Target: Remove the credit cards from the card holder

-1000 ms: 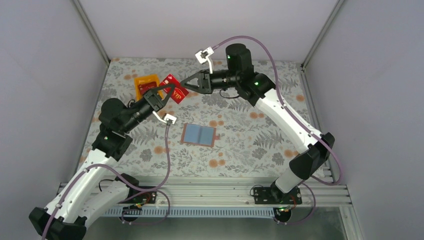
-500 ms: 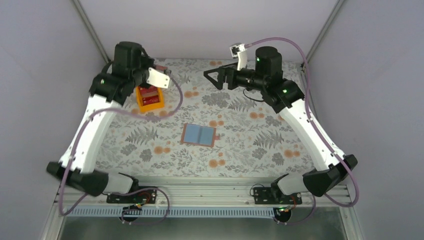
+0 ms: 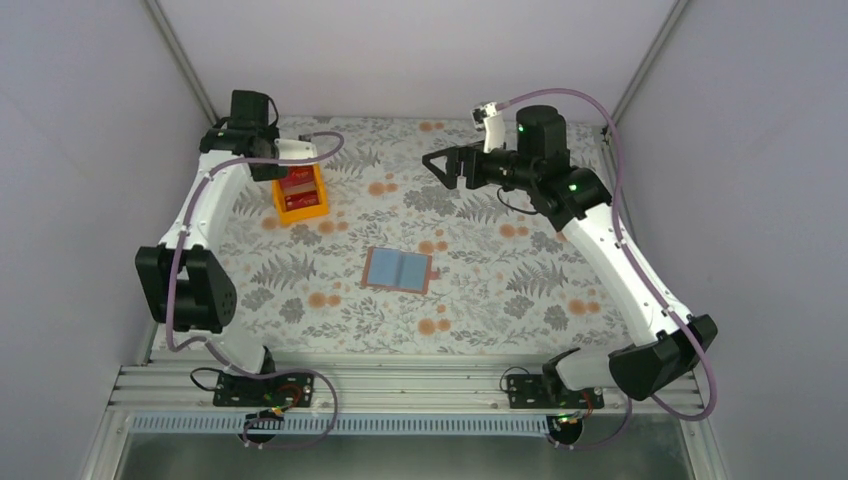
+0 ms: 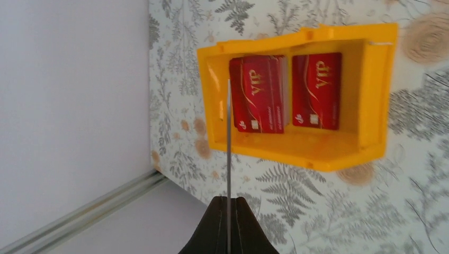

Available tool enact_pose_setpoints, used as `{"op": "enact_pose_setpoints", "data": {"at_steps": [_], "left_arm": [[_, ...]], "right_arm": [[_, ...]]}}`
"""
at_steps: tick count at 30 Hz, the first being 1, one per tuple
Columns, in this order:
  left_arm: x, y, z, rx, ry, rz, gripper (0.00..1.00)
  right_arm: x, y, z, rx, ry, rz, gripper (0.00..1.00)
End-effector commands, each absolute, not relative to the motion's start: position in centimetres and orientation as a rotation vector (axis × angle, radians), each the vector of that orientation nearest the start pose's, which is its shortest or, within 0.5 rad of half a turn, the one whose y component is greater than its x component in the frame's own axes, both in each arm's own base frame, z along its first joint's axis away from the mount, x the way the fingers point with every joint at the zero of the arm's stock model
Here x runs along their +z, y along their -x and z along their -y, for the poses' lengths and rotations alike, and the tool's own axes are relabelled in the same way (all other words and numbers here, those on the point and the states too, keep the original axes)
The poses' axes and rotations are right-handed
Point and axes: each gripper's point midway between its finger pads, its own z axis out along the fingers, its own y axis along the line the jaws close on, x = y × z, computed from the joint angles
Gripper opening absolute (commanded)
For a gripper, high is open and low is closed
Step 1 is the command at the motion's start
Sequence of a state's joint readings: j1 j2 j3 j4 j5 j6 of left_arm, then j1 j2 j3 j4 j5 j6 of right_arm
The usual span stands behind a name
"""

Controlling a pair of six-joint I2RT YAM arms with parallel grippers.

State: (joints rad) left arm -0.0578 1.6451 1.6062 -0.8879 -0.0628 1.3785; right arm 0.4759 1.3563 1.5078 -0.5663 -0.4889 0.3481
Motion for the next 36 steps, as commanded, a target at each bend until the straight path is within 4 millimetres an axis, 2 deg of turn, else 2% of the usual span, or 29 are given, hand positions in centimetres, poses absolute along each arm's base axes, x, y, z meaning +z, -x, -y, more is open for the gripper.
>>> {"op": "enact_pose_setpoints", "data": {"at_steps": [1, 6, 10, 16, 22, 28, 33, 36], "left_arm": [[22.6, -47.1, 2.4, 0.561, -1.579, -1.874, 0.02], [19.2, -49.0, 2.5, 0.541, -1.564, -1.879, 0.02], [16.8, -50.8, 1.5, 0.532, -1.518, -1.95, 0.02], [12.7, -51.1, 0.0, 0.527, -1.502, -2.069, 0.02], [11.0, -52.4, -0.6, 0.543, -1.463, -2.085, 0.03], [8.8, -53.4, -1.8, 0.619, -1.484, -2.094, 0.02], [9.8, -54.7, -1.7, 0.632, -1.427, -2.077, 0.02], [8.9, -54.3, -1.7, 0.64, -1.488, -2.065, 0.02]], "right_arm": [[38.2, -32.1, -24.5, 0.958, 0.468, -1.997, 1.0], [37.9, -32.8, -24.3, 0.95, 0.47, -2.014, 1.0], [37.6, -33.2, -24.1, 0.948, 0.464, -2.023, 1.0], [36.5, -34.0, -23.8, 0.941, 0.446, -2.04, 1.0], [36.4, -34.7, -24.7, 1.0, 0.473, -2.056, 1.0], [36.4, -35.2, -24.6, 0.999, 0.459, -2.053, 1.0], [36.6, -35.1, -25.2, 1.046, 0.487, -2.055, 1.0], [36.6, -35.1, -25.3, 1.052, 0.489, -2.055, 1.0]]}}
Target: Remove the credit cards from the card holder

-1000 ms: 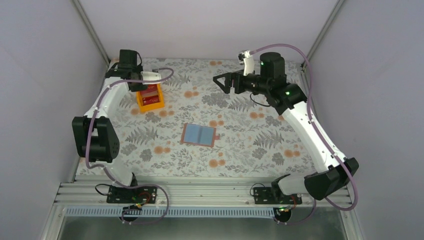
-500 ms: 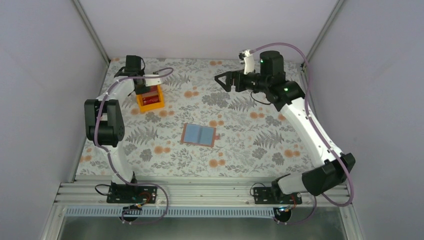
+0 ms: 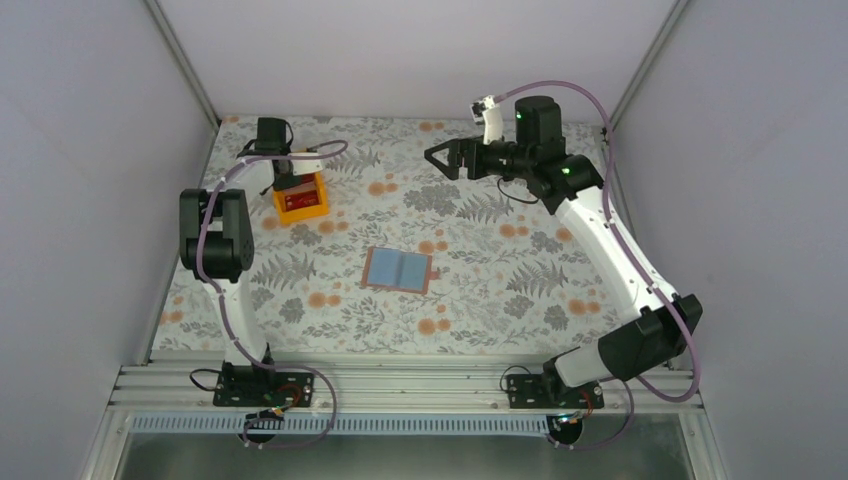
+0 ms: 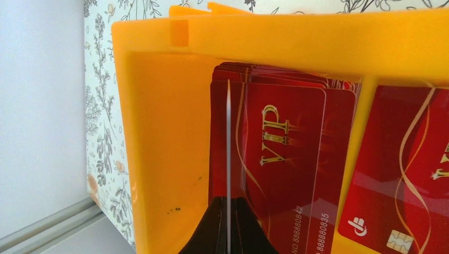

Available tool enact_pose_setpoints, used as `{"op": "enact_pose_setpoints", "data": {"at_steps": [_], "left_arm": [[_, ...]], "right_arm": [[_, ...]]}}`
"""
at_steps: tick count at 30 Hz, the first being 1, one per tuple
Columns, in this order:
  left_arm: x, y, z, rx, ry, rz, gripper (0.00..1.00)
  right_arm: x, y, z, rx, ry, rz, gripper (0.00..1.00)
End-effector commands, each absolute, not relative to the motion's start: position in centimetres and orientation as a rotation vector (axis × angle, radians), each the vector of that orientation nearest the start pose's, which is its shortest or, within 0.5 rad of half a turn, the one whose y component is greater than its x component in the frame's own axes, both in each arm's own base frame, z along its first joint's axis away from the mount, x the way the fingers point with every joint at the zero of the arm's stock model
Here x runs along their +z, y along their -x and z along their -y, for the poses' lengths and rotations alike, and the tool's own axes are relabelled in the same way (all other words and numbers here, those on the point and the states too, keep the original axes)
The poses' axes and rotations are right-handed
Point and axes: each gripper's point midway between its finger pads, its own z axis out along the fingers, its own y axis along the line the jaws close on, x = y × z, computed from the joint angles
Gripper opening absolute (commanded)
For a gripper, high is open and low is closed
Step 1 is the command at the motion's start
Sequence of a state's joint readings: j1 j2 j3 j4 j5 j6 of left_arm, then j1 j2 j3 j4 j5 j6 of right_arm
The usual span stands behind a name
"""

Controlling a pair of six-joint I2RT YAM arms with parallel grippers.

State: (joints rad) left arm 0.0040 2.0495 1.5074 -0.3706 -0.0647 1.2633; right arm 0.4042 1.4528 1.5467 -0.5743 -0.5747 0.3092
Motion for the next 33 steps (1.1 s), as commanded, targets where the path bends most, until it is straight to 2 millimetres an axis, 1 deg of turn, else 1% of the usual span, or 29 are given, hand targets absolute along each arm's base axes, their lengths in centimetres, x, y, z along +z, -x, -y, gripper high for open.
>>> {"op": "enact_pose_setpoints", "data": {"at_steps": [1, 3, 5, 6, 8, 11, 13, 20, 23, 24, 26, 28, 29, 30, 31, 32, 33], "left_arm": [[8.4, -54.1, -1.9, 0.656, -1.522, -2.062, 0.02], [7.7, -54.1, -2.4, 0.69, -1.55, -2.071, 0.03], [7.6, -54.4, -2.8, 0.707, -1.549, -2.078, 0.03], [7.6, -54.5, -2.8, 0.709, -1.552, -2.077, 0.05], [7.7, -54.4, -2.5, 0.692, -1.562, -2.072, 0.14], [7.7, -54.1, -2.2, 0.654, -1.576, -2.082, 0.37], [8.0, -53.8, -2.2, 0.645, -1.59, -2.087, 0.47], [10.5, -52.8, -1.2, 0.576, -1.659, -2.041, 0.68], [11.0, -52.3, -1.0, 0.533, -1.701, -2.047, 0.81], [11.3, -52.2, -1.0, 0.528, -1.706, -2.041, 0.83], [11.9, -52.1, -0.9, 0.525, -1.705, -2.033, 0.85], [13.2, -52.0, -0.5, 0.508, -1.675, -2.02, 0.85], [14.6, -52.0, -0.1, 0.489, -1.647, -2.001, 0.85], [16.1, -51.8, 0.6, 0.456, -1.611, -1.983, 0.85], [18.4, -51.5, 1.4, 0.418, -1.555, -1.957, 0.85], [20.6, -51.1, 2.7, 0.34, -1.495, -1.915, 0.85], [22.6, -50.4, 3.9, 0.256, -1.43, -1.894, 0.85]], "right_arm": [[36.7, -35.2, -25.2, 1.047, 0.485, -2.054, 1.0], [36.8, -35.2, -25.2, 1.045, 0.487, -2.049, 1.0], [36.9, -35.2, -25.3, 1.051, 0.493, -2.046, 1.0], [36.9, -35.2, -25.3, 1.051, 0.491, -2.047, 1.0], [36.9, -35.1, -25.3, 1.051, 0.494, -2.046, 1.0], [36.7, -35.1, -25.2, 1.051, 0.494, -2.052, 1.0], [36.8, -35.0, -25.2, 1.049, 0.495, -2.052, 1.0], [37.0, -34.9, -25.1, 1.047, 0.5, -2.046, 1.0], [36.9, -34.7, -25.1, 1.051, 0.501, -2.049, 1.0], [36.9, -34.6, -25.0, 1.051, 0.501, -2.051, 1.0], [36.7, -34.5, -25.0, 1.05, 0.499, -2.057, 1.0], [36.3, -34.5, -24.9, 1.046, 0.493, -2.069, 1.0], [35.9, -34.6, -24.8, 1.04, 0.486, -2.082, 1.0], [35.4, -34.7, -24.8, 1.036, 0.48, -2.098, 1.0], [34.5, -34.8, -24.8, 1.034, 0.474, -2.124, 1.0], [33.4, -34.9, -24.9, 1.037, 0.461, -2.158, 0.99], [31.9, -35.0, -25.0, 1.045, 0.448, -2.204, 0.96]]}}
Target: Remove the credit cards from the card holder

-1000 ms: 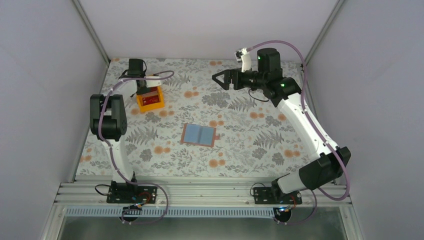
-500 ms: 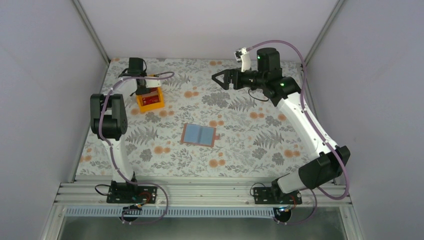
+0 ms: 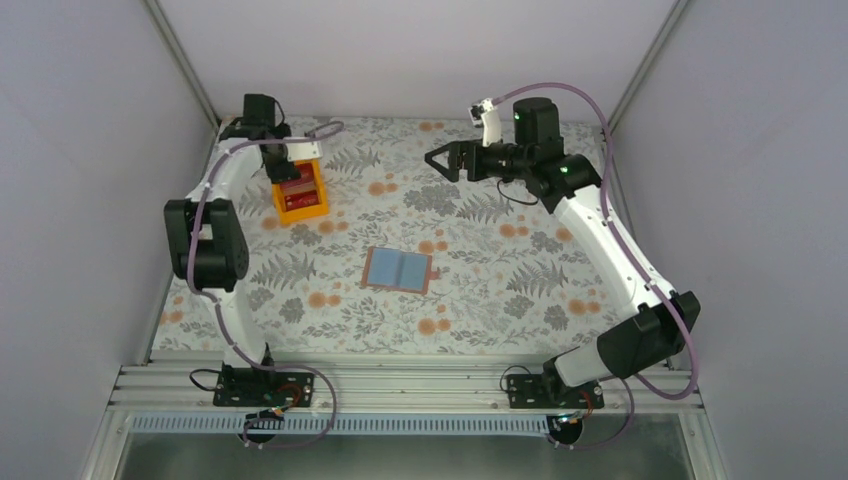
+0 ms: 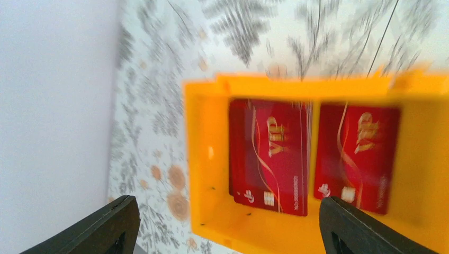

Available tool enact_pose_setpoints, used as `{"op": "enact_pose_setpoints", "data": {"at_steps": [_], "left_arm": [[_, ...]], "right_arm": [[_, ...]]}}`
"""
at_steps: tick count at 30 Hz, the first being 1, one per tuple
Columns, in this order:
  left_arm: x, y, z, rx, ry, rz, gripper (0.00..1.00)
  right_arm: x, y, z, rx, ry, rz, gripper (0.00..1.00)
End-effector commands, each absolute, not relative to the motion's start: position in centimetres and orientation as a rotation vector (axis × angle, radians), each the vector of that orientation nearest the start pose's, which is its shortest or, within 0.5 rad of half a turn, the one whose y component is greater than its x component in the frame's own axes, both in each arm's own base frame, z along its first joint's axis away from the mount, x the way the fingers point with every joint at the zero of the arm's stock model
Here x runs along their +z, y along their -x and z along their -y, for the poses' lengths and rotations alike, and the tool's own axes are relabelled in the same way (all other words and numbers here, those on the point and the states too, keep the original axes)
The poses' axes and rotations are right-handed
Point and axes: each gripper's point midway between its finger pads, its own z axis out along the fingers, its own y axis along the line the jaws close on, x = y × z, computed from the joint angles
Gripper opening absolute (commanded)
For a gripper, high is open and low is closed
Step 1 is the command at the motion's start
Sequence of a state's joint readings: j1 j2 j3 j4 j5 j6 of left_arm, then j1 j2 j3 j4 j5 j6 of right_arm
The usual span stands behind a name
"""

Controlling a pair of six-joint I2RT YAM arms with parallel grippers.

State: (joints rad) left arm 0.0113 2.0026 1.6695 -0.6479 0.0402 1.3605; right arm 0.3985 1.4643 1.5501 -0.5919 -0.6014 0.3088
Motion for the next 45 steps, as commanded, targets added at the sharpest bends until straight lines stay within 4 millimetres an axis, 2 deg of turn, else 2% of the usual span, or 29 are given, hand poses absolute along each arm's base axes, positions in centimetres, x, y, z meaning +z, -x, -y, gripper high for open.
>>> {"op": "enact_pose_setpoints", "data": {"at_steps": [1, 2, 4, 5, 7, 9, 10, 11, 13, 16, 19, 21, 23, 27, 31, 35, 40, 45], "left_arm": [[24.6, -49.4, 5.1, 0.166, -1.36, -1.882, 0.85], [26.5, -48.2, 6.4, 0.055, -1.291, -1.868, 0.85], [29.2, -45.2, 9.0, -0.199, -1.167, -1.863, 0.86], [30.1, -43.4, 10.2, -0.33, -1.12, -1.867, 0.86], [30.4, -40.4, 11.9, -0.561, -1.038, -1.894, 0.89], [28.9, -38.2, 12.9, -0.767, -0.919, -1.985, 0.89], [27.6, -37.5, 13.2, -0.846, -0.855, -2.043, 0.89], [25.4, -36.8, 13.3, -0.923, -0.78, -2.128, 0.89], [21.9, -35.8, 13.5, -1.018, -0.67, -2.249, 0.88], [17.3, -34.7, 13.7, -1.055, -0.562, -2.356, 0.87], [16.0, -32.7, 16.0, -1.087, -0.615, -2.339, 0.87], [15.3, -30.8, 17.7, -1.13, -0.655, -2.336, 0.92], [14.1, -29.4, 18.4, -1.188, -0.607, -2.361, 0.97], [10.1, -29.7, 17.3, -1.12, -0.416, -2.53, 1.0], [8.0, -28.3, 18.2, -1.273, -0.313, -2.589, 1.0], [5.4, -27.5, 18.1, -1.269, -0.255, -2.657, 1.0], [4.0, -27.5, 18.6, -1.328, -0.239, -2.696, 1.0], [3.2, -27.4, 19.7, -1.35, -0.314, -2.7, 1.0]], "right_arm": [[30.2, -34.9, -25.4, 1.055, 0.442, -2.249, 0.93], [27.8, -34.7, -25.8, 1.06, 0.439, -2.311, 0.88], [24.4, -34.0, -26.5, 1.057, 0.432, -2.393, 0.82], [22.9, -33.6, -26.9, 1.056, 0.43, -2.423, 0.8], [20.0, -32.8, -27.9, 1.052, 0.437, -2.475, 0.78], [16.6, -32.1, -28.2, 1.002, 0.434, -2.563, 0.75], [14.9, -31.7, -28.2, 0.978, 0.435, -2.609, 0.73], [13.9, -31.2, -28.3, 0.963, 0.441, -2.637, 0.72], [10.8, -30.5, -28.4, 0.937, 0.433, -2.703, 0.74], [7.4, -29.4, -28.1, 0.896, 0.41, -2.777, 0.77], [4.8, -28.4, -27.7, 0.827, 0.4, -2.845, 0.76], [3.9, -28.0, -27.6, 0.792, 0.399, -2.864, 0.76], [3.4, -27.7, -27.8, 0.803, 0.402, -2.873, 0.76], [2.9, -27.9, -28.2, 0.817, 0.405, -2.876, 0.75], [2.6, -27.9, -28.6, 0.852, 0.402, -2.875, 0.75], [2.2, -28.4, -28.6, 0.829, 0.394, -2.877, 0.76], [2.8, -28.2, -30.6, 0.988, 0.428, -2.849, 0.71], [3.0, -28.1, -32.1, 1.107, 0.433, -2.838, 0.59]]}}
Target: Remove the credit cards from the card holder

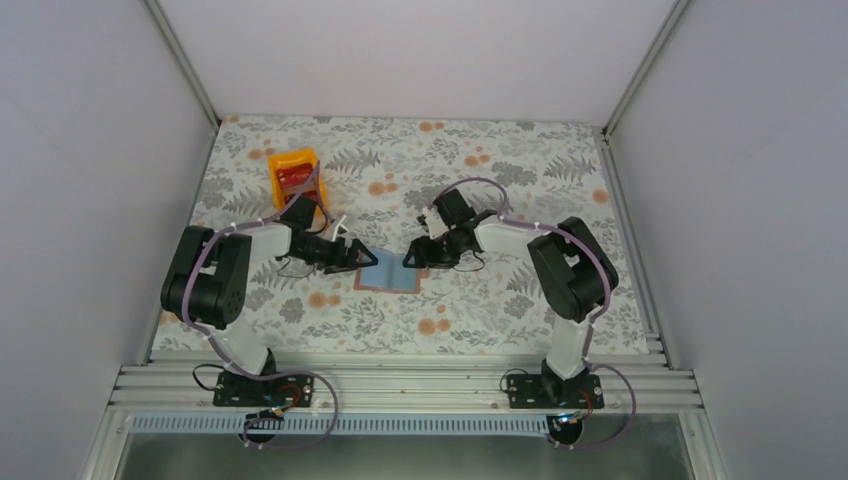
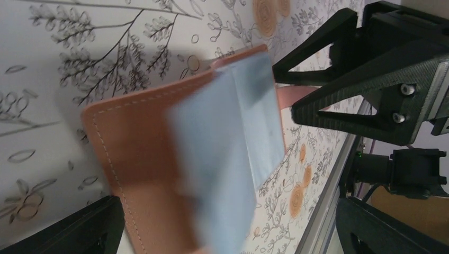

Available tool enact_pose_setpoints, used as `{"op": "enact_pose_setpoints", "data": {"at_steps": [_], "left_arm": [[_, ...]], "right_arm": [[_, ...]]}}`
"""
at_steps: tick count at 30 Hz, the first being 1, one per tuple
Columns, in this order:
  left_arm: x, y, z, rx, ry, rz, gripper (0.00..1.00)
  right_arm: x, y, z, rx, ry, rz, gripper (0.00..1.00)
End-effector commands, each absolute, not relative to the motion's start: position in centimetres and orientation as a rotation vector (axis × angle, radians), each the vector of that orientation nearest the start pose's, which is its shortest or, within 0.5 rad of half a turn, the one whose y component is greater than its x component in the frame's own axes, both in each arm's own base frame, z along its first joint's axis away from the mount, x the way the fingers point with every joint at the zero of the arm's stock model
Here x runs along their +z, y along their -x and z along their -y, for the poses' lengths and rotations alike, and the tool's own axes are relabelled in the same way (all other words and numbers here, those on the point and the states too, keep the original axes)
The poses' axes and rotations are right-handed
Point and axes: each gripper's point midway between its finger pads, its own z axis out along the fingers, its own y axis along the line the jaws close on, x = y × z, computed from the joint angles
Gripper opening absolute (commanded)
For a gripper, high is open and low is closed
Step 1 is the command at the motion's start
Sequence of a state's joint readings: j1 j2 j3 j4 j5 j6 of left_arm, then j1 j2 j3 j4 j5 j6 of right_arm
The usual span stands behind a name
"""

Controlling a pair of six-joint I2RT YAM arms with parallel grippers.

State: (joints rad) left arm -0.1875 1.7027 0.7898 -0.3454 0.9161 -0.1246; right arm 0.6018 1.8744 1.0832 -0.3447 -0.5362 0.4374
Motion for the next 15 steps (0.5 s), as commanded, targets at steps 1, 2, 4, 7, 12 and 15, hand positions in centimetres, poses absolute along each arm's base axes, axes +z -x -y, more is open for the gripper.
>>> {"op": "enact_pose_setpoints", "data": {"at_steps": [1, 2, 4, 7, 12, 15], "left_arm": [[3.3, -27.5, 19.9, -1.358, -0.324, -2.697, 1.0], [3.2, -27.5, 20.1, -1.371, -0.334, -2.696, 1.0], [3.4, -27.7, 20.5, -1.396, -0.351, -2.684, 1.0], [3.3, -27.9, 20.6, -1.396, -0.361, -2.683, 1.0], [3.4, -27.8, 20.9, -1.432, -0.375, -2.672, 0.87], [4.2, -27.9, 21.1, -1.457, -0.397, -2.637, 0.55]], "right_arm": [[3.0, -28.1, -32.4, 1.123, 0.435, -2.837, 0.57], [3.1, -28.2, -32.8, 1.142, 0.441, -2.833, 0.56], [3.5, -28.3, -33.6, 1.188, 0.456, -2.818, 0.55], [4.4, -28.7, -34.7, 1.253, 0.473, -2.788, 0.52], [5.1, -29.4, -35.4, 1.254, 0.484, -2.766, 0.42], [5.6, -29.9, -35.4, 1.231, 0.494, -2.754, 0.4]]}}
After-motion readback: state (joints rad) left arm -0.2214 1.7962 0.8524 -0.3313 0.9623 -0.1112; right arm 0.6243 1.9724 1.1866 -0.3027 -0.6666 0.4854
